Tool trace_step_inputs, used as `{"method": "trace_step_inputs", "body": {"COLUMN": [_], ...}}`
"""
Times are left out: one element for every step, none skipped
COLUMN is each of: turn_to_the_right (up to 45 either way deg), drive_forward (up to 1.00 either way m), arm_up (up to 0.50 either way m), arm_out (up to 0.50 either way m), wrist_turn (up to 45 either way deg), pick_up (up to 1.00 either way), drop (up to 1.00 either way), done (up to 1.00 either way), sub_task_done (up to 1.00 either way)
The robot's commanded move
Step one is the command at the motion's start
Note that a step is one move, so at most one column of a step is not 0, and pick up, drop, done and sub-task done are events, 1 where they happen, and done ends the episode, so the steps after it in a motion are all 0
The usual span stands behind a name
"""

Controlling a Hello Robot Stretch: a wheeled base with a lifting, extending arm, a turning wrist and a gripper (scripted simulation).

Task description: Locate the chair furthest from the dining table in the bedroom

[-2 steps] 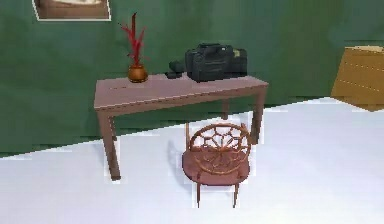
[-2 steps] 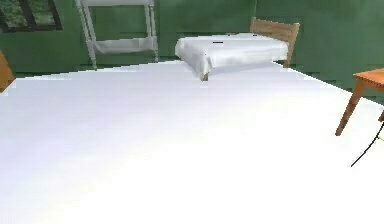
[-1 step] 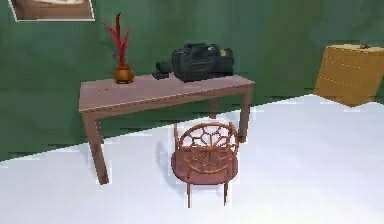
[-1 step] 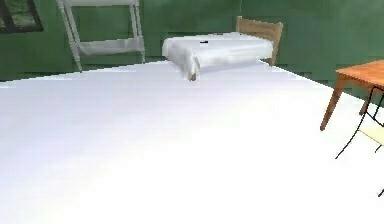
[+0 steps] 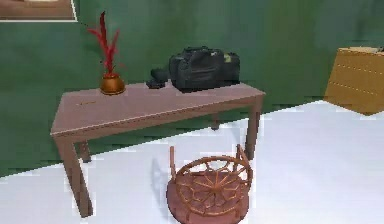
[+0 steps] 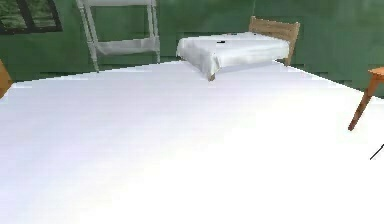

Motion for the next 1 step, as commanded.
{"method": "trace_step_inputs", "body": {"turn_to_the_right": [0.0], "drive_forward": [0.0], "arm_up": [0.0], "arm_out": [0.0], "wrist_turn": [0.0], "pick_up": [0.0], "drop": [0.0], "done": [1.0], "sub_task_done": [0.0]}}
